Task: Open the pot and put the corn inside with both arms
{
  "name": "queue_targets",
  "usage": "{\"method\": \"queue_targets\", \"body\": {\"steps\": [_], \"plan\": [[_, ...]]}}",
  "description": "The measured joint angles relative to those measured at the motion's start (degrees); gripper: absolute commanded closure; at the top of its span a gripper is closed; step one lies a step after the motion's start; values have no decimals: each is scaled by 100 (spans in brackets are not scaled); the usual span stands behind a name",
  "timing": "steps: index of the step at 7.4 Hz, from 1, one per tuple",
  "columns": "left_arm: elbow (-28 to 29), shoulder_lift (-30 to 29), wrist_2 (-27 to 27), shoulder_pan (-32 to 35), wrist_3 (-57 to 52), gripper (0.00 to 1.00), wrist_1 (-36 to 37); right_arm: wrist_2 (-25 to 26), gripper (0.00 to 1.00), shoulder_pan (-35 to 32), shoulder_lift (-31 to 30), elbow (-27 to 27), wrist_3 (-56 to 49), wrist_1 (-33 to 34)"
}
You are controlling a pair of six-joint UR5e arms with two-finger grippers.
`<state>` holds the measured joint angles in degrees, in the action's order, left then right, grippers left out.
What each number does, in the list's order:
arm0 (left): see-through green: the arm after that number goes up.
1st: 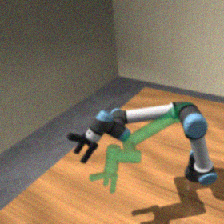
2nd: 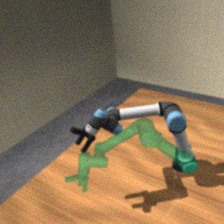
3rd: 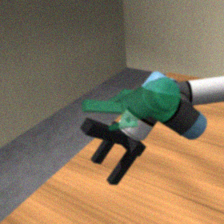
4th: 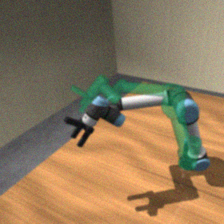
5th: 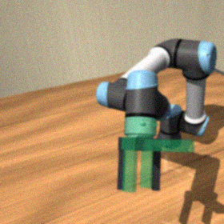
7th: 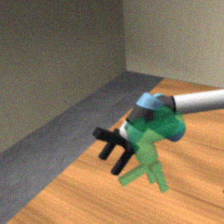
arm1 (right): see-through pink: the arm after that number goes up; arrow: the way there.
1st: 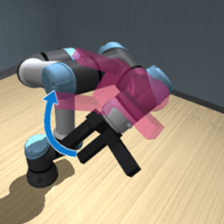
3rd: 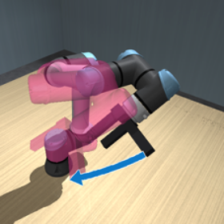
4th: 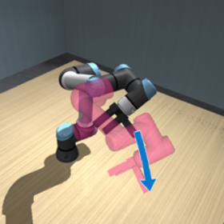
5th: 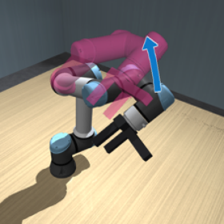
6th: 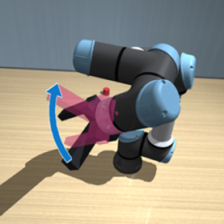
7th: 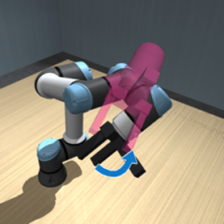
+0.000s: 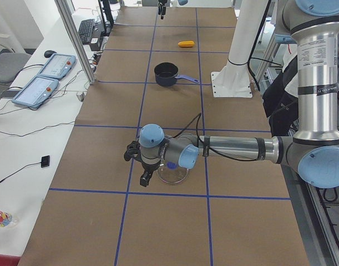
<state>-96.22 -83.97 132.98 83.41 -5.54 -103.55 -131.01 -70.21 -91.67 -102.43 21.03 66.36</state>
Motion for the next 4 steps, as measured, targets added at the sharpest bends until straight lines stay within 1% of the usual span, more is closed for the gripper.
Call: {"method": "queue_targets", "body": {"steps": [1,2,4], "plan": [[4,-18,50,279,-329,1,429,77,0,231,-22,-71,424,-133],[14,-26,73,402,-446,1,706,289,0,545,-82,-149,895,-325],[-6,-28,93,476,-497,1,975,994,0,1389,-493,-358,1904,-979]]}}
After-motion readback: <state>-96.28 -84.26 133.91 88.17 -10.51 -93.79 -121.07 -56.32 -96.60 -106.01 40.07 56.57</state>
